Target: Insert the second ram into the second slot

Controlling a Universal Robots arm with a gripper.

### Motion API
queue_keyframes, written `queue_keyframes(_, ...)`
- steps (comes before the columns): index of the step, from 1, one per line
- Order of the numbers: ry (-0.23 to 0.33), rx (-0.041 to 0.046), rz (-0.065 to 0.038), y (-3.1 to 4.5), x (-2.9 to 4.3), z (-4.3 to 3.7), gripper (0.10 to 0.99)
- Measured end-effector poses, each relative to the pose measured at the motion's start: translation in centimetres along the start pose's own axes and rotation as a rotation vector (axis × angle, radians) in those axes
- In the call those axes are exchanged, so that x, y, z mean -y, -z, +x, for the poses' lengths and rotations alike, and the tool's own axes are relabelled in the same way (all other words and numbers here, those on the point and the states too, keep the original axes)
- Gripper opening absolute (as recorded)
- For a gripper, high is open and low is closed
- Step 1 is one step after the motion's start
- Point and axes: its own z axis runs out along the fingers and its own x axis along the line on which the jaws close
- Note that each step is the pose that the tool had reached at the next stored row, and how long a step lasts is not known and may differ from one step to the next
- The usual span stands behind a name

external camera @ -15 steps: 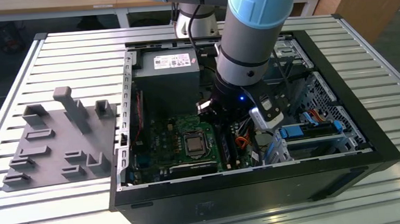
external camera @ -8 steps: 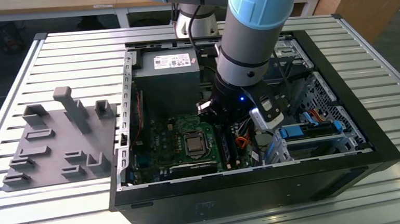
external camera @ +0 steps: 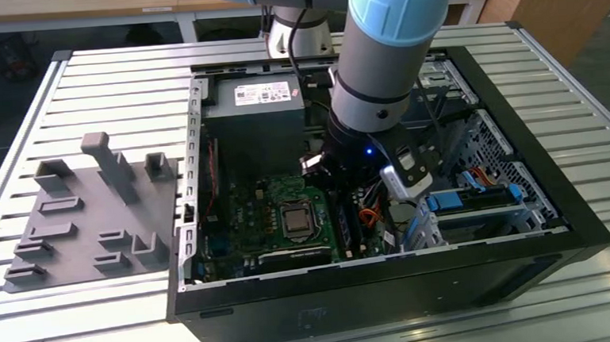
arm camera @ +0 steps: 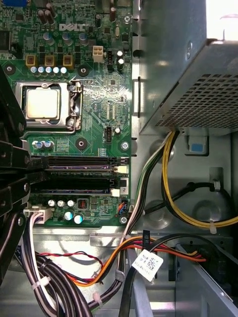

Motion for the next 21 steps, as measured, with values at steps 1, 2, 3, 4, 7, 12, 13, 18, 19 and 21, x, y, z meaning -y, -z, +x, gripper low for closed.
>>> queue_keyframes(1,-0.001,0.0000,0.000,-0.02,0.00,0.00,0.133)
queue_keyframes(2,-0.001,0.0001,0.000,-0.05,0.00,-0.01,0.133)
queue_keyframes(3,-0.002,0.0000,0.000,-0.07,0.00,-0.01,0.133)
queue_keyframes(4,-0.002,0.0000,0.000,-0.08,0.01,-0.01,0.133)
queue_keyframes(7,-0.005,0.0001,0.000,-0.12,0.01,-0.06,0.133)
queue_keyframes(12,-0.008,0.0003,-0.001,-0.13,0.01,-0.07,0.133)
queue_keyframes(13,-0.008,0.0003,-0.001,-0.13,0.02,-0.07,0.133)
queue_keyframes(18,-0.011,0.0005,-0.002,-0.14,0.05,-0.07,0.133)
queue_keyframes(19,-0.011,0.0005,-0.002,-0.14,0.05,-0.07,0.133)
queue_keyframes(21,-0.013,0.0005,-0.003,-0.13,0.05,-0.07,0.133)
